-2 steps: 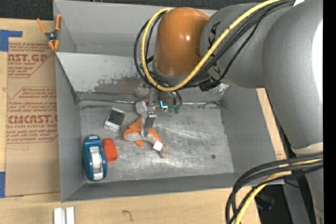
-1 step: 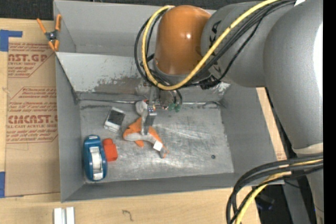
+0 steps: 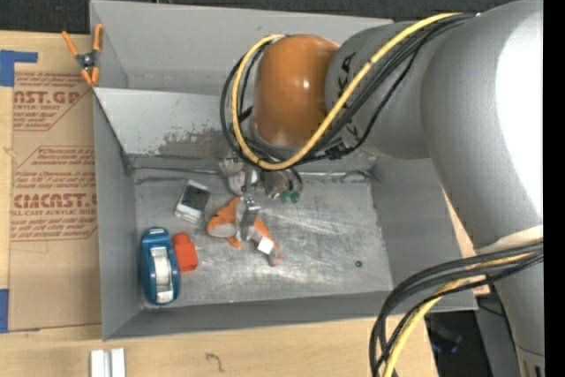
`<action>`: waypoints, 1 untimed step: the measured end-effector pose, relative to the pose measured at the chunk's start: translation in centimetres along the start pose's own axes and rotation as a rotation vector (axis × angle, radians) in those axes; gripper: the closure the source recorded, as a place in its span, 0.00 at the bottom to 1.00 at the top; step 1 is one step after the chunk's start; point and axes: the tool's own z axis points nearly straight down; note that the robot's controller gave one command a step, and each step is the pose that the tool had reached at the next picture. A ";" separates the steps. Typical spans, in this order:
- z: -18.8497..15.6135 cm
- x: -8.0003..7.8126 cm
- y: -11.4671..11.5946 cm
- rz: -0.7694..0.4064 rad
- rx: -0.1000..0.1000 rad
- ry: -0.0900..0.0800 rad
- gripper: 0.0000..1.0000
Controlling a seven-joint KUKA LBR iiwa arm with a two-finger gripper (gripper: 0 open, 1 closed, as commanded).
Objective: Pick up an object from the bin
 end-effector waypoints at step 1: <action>4.0 0.2 -2.4 -0.240 -0.002 -0.007 1.00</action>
Offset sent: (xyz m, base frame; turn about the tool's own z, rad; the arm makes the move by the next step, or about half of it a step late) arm 0.0000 0.0000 0.0000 0.0000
